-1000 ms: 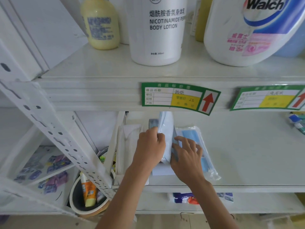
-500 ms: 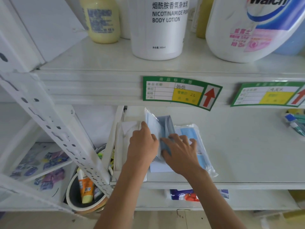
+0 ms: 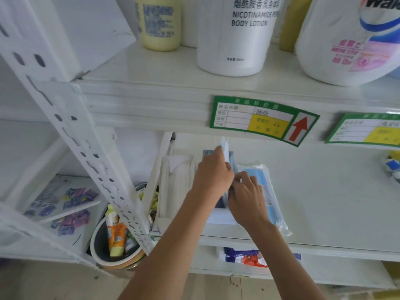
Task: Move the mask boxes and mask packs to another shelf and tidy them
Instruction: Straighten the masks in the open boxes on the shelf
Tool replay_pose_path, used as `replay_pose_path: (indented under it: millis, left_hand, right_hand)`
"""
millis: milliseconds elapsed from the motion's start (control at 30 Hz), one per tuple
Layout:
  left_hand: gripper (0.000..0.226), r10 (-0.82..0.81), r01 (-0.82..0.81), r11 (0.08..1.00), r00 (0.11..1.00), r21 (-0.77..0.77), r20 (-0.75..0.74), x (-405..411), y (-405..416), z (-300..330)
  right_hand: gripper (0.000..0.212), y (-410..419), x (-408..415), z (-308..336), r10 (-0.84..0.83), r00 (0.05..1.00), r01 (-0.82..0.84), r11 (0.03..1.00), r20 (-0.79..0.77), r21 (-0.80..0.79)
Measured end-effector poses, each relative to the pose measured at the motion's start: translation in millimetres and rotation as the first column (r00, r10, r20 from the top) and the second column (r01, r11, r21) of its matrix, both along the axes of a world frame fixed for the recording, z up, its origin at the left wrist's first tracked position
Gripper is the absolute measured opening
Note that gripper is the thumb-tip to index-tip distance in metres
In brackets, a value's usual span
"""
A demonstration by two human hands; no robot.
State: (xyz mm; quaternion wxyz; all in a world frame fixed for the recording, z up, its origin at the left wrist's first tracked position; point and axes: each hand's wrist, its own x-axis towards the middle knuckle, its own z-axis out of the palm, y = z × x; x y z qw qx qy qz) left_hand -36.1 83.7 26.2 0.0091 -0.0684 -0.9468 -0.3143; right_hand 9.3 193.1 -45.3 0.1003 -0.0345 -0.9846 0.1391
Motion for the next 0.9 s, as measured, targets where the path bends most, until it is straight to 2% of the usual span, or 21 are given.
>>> replay_pose_path:
  millis: [133,233,300,400,467,600,700,800,900]
  left_hand:
    - [0.041,-0.027,0.020,0.994,0.998,-0.104,-0.063,-0.7,11.7,-5.6]
    - [0.052,-0.072,0.069,0.984,0.997,-0.165,-0.016,11.5,13.6,-22.1]
    - [0.057,-0.099,0.103,0.967,0.995,-0.235,0.027,16.7,12.7,-33.1]
    - [0.067,-0.138,0.146,0.926,0.989,-0.348,0.049,20.7,8.5,-39.8]
    - [0.072,-0.143,0.137,0.913,0.990,-0.384,0.012,22.6,7.6,-40.8]
    - [0.077,-0.131,0.066,0.900,0.984,-0.430,-0.124,25.6,11.4,-48.2]
    - [0.075,-0.168,0.144,0.878,0.986,-0.456,-0.012,21.8,5.8,-59.8]
    - [0.071,-0.213,0.197,0.883,0.977,-0.425,0.012,17.5,-3.5,-65.3]
    - [0.068,-0.223,0.163,0.924,0.965,-0.345,-0.139,18.6,-9.5,-67.5]
  right_hand:
    - [0.033,8.0,2.3,-7.0,0.040,0.996,-0.051,0.986,-0.074,-0.156]
    - [0.018,12.2,1.4,-12.2,0.059,0.998,-0.061,0.994,-0.031,-0.093]
    - [0.011,11.2,4.1,-13.5,0.052,0.996,-0.060,0.990,-0.068,-0.127]
    - [0.034,8.1,12.9,-14.6,0.005,0.990,-0.034,0.979,-0.140,-0.201]
    - [0.047,7.5,17.4,-14.4,-0.026,0.984,-0.004,0.985,-0.174,-0.173]
    - [0.050,7.3,21.9,-11.2,-0.002,0.988,-0.007,0.998,-0.154,-0.058]
    - [0.050,7.5,23.6,-13.3,0.032,0.994,-0.035,0.999,-0.109,-0.027]
    - [0.045,8.1,26.7,-16.2,0.068,0.993,-0.078,0.993,-0.100,-0.091]
    - [0.044,7.3,30.8,-18.0,0.039,0.990,-0.073,0.964,-0.135,-0.257]
